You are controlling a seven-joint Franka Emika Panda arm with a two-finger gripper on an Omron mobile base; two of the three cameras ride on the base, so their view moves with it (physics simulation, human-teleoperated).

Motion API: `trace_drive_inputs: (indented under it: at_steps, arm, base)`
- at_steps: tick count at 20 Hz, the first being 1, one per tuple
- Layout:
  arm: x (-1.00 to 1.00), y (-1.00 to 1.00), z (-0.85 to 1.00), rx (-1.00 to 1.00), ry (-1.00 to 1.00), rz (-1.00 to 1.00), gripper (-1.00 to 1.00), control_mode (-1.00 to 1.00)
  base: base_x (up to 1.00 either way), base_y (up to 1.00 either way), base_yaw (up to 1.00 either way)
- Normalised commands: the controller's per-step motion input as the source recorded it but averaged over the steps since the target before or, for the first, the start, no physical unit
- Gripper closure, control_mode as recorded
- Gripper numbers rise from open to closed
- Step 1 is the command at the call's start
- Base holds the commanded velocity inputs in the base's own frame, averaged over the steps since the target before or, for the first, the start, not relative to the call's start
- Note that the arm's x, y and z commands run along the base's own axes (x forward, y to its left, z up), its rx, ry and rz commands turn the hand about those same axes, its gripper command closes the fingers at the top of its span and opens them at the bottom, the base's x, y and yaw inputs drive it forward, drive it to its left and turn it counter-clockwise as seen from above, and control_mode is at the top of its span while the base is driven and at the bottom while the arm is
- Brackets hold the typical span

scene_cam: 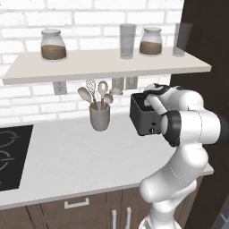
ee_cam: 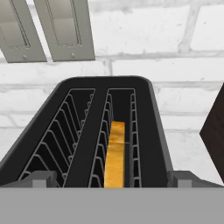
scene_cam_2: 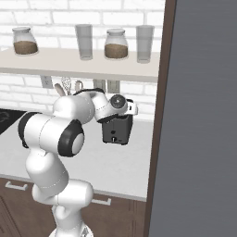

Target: Start the toaster. Once the lever pops up, take the bread to the plate on the dining counter.

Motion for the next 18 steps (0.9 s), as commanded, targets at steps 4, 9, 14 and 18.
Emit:
trace_drive_inputs:
  at_steps: [4,9,14,18]
  arm:
    - [0.0,0.0,0.0,0.0,0.0,0.0,-1.0,-1.0]
    - [0.0,0.0,0.0,0.0,0.0,0.0,-1.0,-1.0]
    - [0.0,0.0,0.0,0.0,0.0,0.0,-1.0,-1.0]
    - [0.0,0.0,0.0,0.0,0.0,0.0,-1.0,-1.0]
  base:
    - [0.0,0.0,0.0]
    - [0.0,0.0,0.0]
    - [0.0,0.0,0.0]
    - [0.0,0.0,0.0]
